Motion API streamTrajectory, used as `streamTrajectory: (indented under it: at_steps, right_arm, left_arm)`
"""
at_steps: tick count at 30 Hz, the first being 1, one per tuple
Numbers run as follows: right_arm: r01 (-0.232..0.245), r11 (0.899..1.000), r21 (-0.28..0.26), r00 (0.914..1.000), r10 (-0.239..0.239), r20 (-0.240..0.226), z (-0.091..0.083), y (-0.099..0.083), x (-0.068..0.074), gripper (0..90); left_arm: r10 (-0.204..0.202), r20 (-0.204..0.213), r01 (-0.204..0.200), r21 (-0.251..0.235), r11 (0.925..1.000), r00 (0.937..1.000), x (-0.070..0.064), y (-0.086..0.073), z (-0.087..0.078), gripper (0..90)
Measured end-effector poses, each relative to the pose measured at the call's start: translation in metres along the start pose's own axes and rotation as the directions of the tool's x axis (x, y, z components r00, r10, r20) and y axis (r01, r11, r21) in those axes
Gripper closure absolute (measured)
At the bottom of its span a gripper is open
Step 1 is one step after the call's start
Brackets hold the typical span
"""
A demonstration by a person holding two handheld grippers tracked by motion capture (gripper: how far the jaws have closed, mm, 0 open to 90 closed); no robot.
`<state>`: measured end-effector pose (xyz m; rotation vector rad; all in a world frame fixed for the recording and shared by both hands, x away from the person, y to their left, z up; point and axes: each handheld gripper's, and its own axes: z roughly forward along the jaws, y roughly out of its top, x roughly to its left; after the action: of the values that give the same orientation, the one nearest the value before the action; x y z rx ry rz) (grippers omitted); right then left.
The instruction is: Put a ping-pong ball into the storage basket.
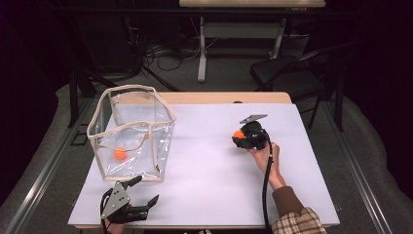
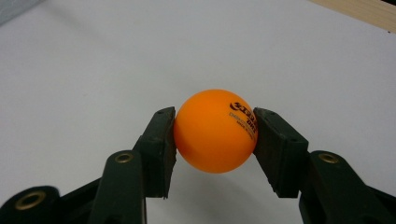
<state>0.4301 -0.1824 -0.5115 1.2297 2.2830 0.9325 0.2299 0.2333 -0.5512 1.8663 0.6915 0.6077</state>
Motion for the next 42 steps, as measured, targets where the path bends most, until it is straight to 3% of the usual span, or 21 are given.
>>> streamTrajectory:
  at_steps: [42]
  right_arm:
    - [0.089, 0.996, -0.026, 0.9932, -0.091, -0.073, -0.002, 0.016, 0.039, 50.6]
  left_arm:
    - [0.0, 0.001, 0.0, 0.001, 1.0, 1.0, 0.0, 0.0, 0.0, 15.8]
